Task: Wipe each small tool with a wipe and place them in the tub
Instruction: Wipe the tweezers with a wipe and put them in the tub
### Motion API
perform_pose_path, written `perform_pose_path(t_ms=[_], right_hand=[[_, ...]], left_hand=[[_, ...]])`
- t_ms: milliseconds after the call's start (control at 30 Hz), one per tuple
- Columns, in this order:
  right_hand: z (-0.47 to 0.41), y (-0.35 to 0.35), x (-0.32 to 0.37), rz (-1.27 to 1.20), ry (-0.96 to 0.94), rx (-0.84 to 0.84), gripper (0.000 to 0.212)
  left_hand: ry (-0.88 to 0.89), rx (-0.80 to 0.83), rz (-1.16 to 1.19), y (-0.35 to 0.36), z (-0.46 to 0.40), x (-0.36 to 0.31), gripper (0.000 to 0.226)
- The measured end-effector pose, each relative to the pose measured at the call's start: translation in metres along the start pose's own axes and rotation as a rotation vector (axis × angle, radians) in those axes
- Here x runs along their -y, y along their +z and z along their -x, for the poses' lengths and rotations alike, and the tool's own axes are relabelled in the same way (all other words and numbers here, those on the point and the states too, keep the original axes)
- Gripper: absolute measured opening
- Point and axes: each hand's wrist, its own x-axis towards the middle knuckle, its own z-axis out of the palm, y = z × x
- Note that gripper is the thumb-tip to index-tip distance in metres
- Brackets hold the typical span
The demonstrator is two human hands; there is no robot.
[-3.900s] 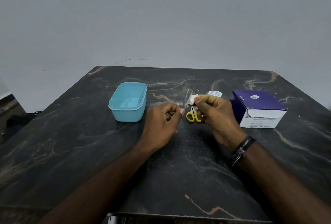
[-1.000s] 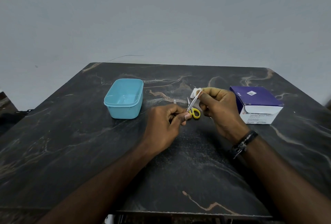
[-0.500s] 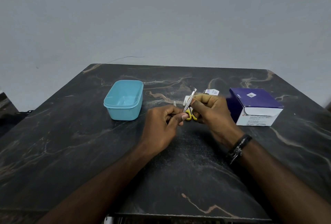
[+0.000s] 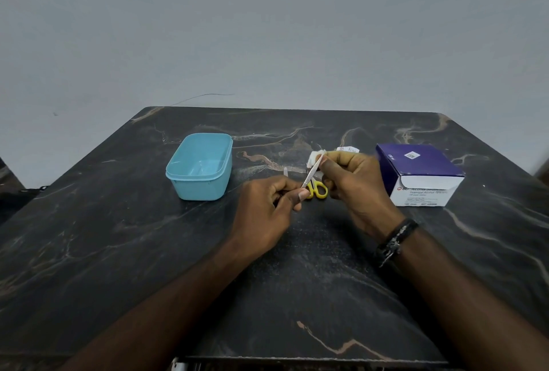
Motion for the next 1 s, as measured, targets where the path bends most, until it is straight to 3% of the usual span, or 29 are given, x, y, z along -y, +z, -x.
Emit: perform_pose_path(t_ms=[200,300,633,1000], right_hand=[[0.004,0.009,-0.002,0.056,0.023,0.025,0.02],[0.003,0.009,-0.002,0.011,0.036,-0.024,0.02],[-0.002,0.003,-0.002,-0.048,0.002,-0.184,0.014],[0.003,0.01,-0.002,-0.024,0.061,0.024,0.015]], left_hand=[[0.02,-0.079,-0.038,-0.002,-0.001,0.002,0.007],[0.033,-0.098,-0.059,0.001,0.0,0.0,0.021],[0.073,-0.046,-0.114,0.0,0.0,-0.001,0.009],[0.022,-0.068,-0.059,-0.001,0.0,0.001,0.013]])
